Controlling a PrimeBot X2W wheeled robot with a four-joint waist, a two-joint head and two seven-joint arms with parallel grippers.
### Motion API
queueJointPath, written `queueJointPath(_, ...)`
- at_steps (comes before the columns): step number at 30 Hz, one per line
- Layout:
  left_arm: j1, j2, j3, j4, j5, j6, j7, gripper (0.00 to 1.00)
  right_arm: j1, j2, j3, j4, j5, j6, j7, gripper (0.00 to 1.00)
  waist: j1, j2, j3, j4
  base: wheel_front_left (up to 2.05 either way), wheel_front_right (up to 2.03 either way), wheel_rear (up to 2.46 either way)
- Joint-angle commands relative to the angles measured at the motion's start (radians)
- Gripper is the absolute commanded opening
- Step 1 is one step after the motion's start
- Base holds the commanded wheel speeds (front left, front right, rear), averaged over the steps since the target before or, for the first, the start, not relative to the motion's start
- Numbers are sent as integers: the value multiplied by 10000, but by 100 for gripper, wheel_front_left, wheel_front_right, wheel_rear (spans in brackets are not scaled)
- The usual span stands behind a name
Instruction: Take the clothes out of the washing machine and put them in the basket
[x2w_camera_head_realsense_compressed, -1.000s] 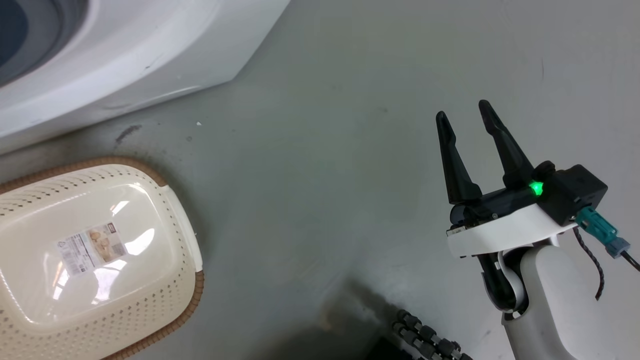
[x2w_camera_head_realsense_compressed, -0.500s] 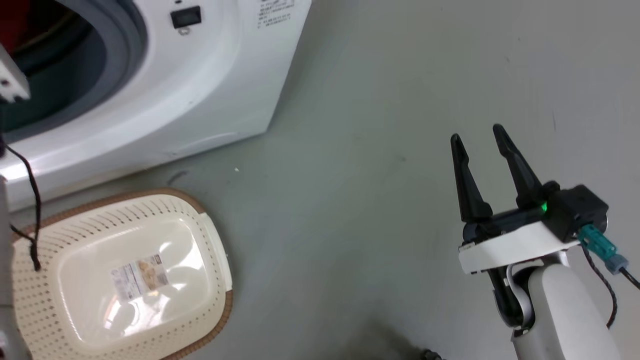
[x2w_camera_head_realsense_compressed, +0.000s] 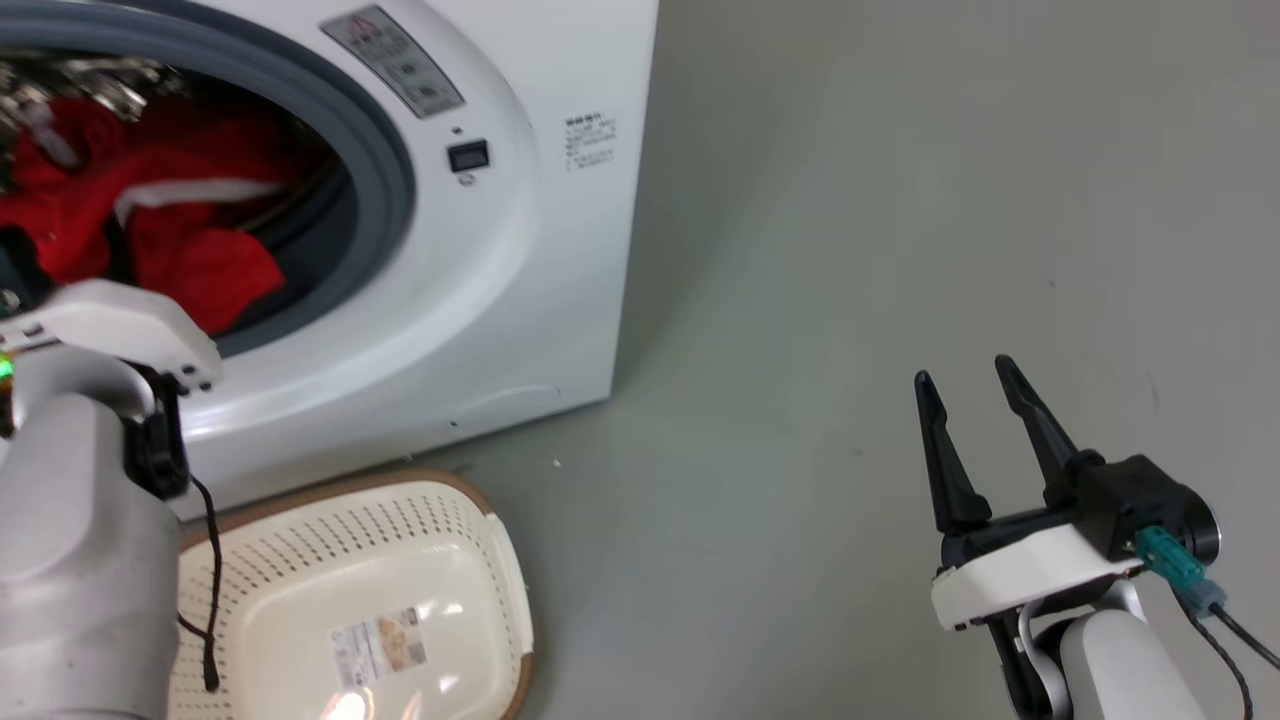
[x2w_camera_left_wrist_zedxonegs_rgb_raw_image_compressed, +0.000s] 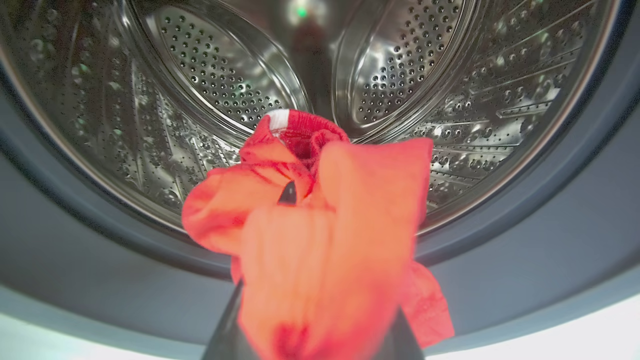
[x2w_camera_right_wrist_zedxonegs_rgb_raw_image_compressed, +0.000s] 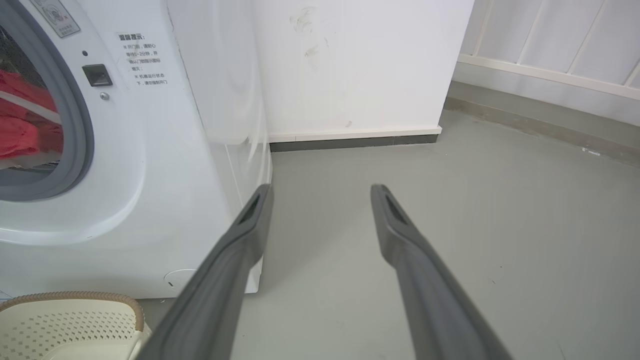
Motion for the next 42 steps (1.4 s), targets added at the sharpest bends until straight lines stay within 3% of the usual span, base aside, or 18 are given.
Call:
queueJointPath(1,241,-80,36,34,-32,-58,-192,0,172,-6,-30,40,-77,-7,-12,100,2,0,-751,432,0,0,0)
queueJointPath(9,1502,-487,-144,-800,242,-93,-524,0,723,-4,-259,-261,-353,-7,348,100,2,0,-1764,988,0,0,0)
queueJointPath(18,3491,-935,-275,-3325,538,-49,-539,0,1451,-4,-546,-785,-550,-7,853,100,2,0,-2453,1599,0,0,0)
queueJointPath(32,7496,-1755,-1008,-7596,585,726,868,0,2091,-2,-526,-1506,-714,-7,1405,100,2,0,-2874,2206,0,0,0)
queueJointPath(36,8441,-1986,-1080,-7842,436,964,1221,0,2129,-2,-489,-1609,-762,-7,1489,100,2,0,-2805,2285,0,0,0)
queueJointPath(42,9190,-2361,-1361,-6934,84,834,1299,0,2004,-2,-453,-1686,-734,-7,1498,100,2,0,-2504,2324,0,0,0)
